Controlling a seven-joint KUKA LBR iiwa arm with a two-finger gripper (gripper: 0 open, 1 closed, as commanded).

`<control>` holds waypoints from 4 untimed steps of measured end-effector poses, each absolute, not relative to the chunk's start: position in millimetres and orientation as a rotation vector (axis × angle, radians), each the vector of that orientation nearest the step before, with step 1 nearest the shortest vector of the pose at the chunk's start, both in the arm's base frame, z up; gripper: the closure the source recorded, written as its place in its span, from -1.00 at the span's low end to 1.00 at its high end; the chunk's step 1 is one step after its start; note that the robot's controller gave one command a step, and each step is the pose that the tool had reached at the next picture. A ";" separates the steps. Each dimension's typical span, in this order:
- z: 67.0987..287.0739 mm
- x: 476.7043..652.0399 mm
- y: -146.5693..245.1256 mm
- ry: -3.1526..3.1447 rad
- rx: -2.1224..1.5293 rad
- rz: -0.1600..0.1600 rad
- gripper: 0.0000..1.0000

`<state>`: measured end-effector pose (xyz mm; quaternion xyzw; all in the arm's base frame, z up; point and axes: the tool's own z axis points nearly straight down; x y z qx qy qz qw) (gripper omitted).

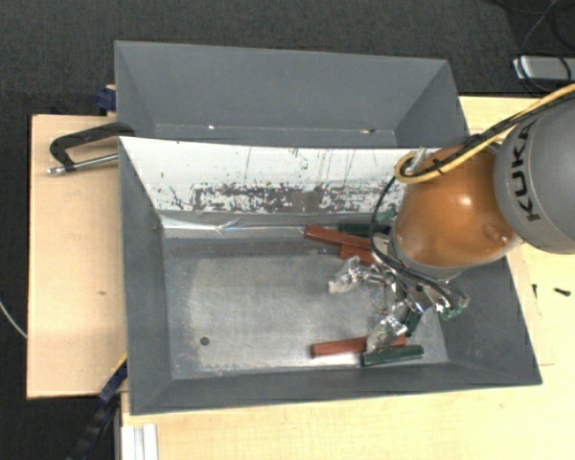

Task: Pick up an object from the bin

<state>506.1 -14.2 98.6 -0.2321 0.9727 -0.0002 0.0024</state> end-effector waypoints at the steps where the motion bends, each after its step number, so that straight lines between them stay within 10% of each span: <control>1: 92.6 508.8 -44.6 3.076 -0.618 0.001 -1.00; 2: 85.4 499.3 -23.0 2.974 -1.034 -0.031 1.00; 3: 75.5 501.5 -14.6 2.936 -1.024 -0.014 -1.00; 4: 75.8 496.1 -15.2 2.960 -1.033 -0.008 1.00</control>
Offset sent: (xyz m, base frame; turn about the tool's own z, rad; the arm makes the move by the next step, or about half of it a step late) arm -0.0137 0.0001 -0.0286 -0.2054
